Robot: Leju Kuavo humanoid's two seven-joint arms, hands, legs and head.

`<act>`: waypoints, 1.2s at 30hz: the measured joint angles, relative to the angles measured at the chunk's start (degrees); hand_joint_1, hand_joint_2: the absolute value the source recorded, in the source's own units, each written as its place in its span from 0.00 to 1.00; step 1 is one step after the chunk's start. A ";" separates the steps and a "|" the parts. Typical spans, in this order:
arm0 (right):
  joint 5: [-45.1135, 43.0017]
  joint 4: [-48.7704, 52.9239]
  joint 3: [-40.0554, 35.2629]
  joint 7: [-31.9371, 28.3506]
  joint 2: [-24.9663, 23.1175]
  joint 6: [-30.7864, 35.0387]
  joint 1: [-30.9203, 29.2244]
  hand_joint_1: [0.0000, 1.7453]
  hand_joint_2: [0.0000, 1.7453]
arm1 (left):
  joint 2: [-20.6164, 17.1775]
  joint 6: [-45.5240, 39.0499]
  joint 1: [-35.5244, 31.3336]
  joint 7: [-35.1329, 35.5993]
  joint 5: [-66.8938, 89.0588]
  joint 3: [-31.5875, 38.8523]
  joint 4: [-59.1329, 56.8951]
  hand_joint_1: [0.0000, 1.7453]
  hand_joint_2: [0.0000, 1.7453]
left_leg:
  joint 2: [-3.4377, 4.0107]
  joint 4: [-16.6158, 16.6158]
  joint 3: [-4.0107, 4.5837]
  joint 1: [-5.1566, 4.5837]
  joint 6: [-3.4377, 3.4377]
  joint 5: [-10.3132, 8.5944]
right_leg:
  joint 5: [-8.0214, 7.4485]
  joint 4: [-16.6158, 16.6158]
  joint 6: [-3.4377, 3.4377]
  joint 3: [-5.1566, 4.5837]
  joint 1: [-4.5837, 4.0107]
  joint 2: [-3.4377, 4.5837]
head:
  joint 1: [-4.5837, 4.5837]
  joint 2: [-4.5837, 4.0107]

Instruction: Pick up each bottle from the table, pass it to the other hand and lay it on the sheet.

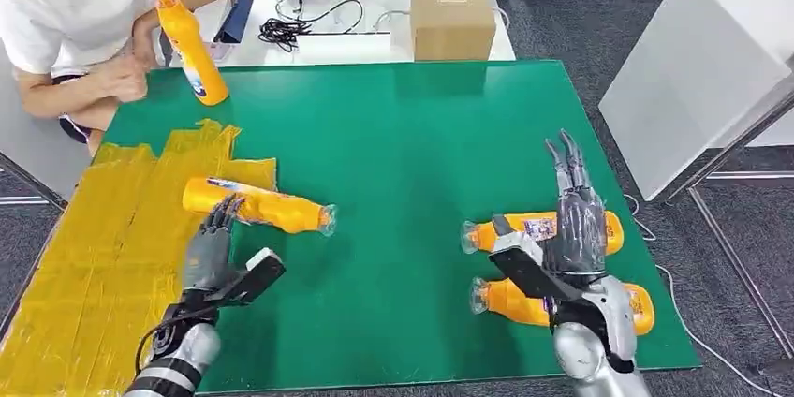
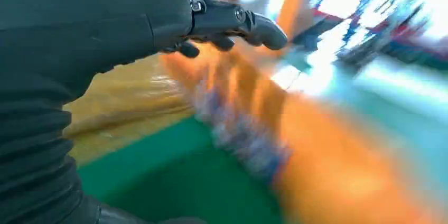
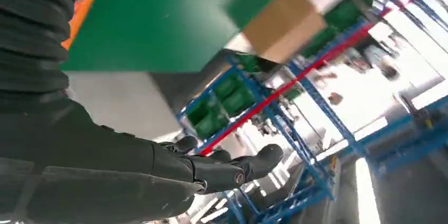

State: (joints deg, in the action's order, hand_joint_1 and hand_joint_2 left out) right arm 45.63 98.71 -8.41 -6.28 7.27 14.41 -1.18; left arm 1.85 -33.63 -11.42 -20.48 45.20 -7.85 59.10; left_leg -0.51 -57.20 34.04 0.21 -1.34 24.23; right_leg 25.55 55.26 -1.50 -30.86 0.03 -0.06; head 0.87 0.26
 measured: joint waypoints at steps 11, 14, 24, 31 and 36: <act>-0.65 -10.31 0.48 -0.76 19.22 -18.61 -7.89 0.00 1.00 | 2.71 14.72 7.56 -11.67 -37.74 1.53 32.80 0.00 1.00 | -0.02 -0.03 0.01 -0.12 -0.10 0.01 | -0.05 -0.03 -0.08 0.00 0.06 -0.02 | -0.04 0.00; -0.97 -12.02 0.44 -0.93 21.14 -19.08 -8.97 0.00 1.00 | 2.95 15.24 7.91 -12.17 -38.16 1.79 34.97 0.00 1.00 | -0.02 -0.03 -0.01 -0.09 -0.10 0.00 | -0.05 -0.03 -0.08 0.01 0.04 -0.02 | -0.04 0.00; -5.63 -21.44 -4.03 -3.62 27.17 -24.02 -13.58 0.00 1.00 | 3.17 16.78 7.78 -13.75 -40.52 -0.30 36.72 0.00 1.00 | -0.02 -0.02 0.01 -0.07 -0.10 0.00 | -0.05 -0.02 -0.09 0.00 0.03 -0.02 | -0.02 0.00; -6.12 -26.51 -8.34 -3.62 27.77 -24.53 -15.27 0.00 1.00 | 3.19 17.67 6.80 -13.66 -42.25 -1.99 36.72 0.00 1.00 | -0.03 -0.03 0.00 -0.09 -0.12 -0.01 | -0.05 -0.02 -0.09 0.01 0.04 -0.02 | -0.04 0.00; -6.22 -28.79 -10.28 -3.62 27.75 -25.19 -16.20 0.00 1.00 | 3.19 18.46 6.10 -13.05 -42.40 -2.69 36.37 0.00 1.00 | 0.00 -0.03 0.00 -0.08 -0.12 0.00 | -0.05 -0.02 -0.09 -0.01 0.03 -0.01 | -0.07 0.00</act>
State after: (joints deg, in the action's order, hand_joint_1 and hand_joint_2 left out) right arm 39.41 69.92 -18.69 -9.90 35.01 -10.78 -17.39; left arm 5.05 -15.17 -5.32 -33.53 2.80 -10.54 95.47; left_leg -0.51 -57.23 34.04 0.13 -1.45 24.23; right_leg 25.50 55.23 -1.59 -30.87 0.06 -0.08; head 0.81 0.26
